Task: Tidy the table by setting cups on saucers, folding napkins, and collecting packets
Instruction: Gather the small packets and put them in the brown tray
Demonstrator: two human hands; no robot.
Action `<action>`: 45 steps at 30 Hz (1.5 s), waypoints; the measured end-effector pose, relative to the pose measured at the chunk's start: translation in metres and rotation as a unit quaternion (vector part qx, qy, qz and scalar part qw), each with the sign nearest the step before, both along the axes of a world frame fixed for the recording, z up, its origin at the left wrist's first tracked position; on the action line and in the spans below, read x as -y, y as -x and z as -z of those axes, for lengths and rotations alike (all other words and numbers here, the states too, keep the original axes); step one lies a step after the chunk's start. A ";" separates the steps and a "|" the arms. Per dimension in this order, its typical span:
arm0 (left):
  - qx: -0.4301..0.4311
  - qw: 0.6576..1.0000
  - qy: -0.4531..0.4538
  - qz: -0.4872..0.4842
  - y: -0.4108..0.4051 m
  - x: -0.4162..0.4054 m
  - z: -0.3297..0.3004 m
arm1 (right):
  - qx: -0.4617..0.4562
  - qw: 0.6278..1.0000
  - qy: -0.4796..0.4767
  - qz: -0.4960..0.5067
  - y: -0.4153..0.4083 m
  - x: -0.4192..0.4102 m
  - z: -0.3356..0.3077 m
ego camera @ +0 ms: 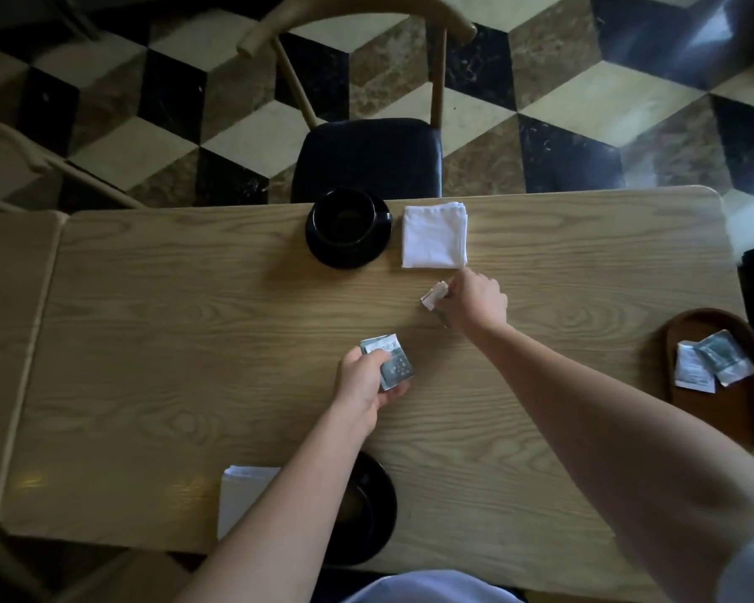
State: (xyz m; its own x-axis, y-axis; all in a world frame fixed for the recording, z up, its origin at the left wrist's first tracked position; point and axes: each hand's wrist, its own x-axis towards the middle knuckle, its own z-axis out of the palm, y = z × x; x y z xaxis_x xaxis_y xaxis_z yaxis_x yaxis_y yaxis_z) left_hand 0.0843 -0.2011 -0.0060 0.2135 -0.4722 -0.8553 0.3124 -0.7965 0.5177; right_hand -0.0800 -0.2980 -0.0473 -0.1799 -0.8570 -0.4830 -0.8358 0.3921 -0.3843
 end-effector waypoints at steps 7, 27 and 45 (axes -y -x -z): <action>-0.003 1.000 0.014 0.014 0.001 -0.004 -0.008 | 0.136 0.984 -0.083 0.075 0.002 -0.030 -0.016; -0.162 0.936 0.051 0.308 0.078 -0.111 -0.065 | 0.314 0.862 0.041 0.396 0.042 -0.266 -0.129; -0.112 0.952 -0.077 0.275 0.192 -0.169 -0.029 | 0.206 0.913 -0.003 0.351 0.171 -0.332 -0.061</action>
State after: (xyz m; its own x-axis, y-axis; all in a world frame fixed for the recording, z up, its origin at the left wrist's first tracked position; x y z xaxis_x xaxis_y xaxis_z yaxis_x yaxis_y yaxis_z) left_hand -0.1073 -0.0323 0.0226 -0.2262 -0.3251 -0.9182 -0.0844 -0.9326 0.3510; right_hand -0.2511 0.0342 0.0132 -0.4850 -0.5981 -0.6379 -0.1627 0.7785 -0.6062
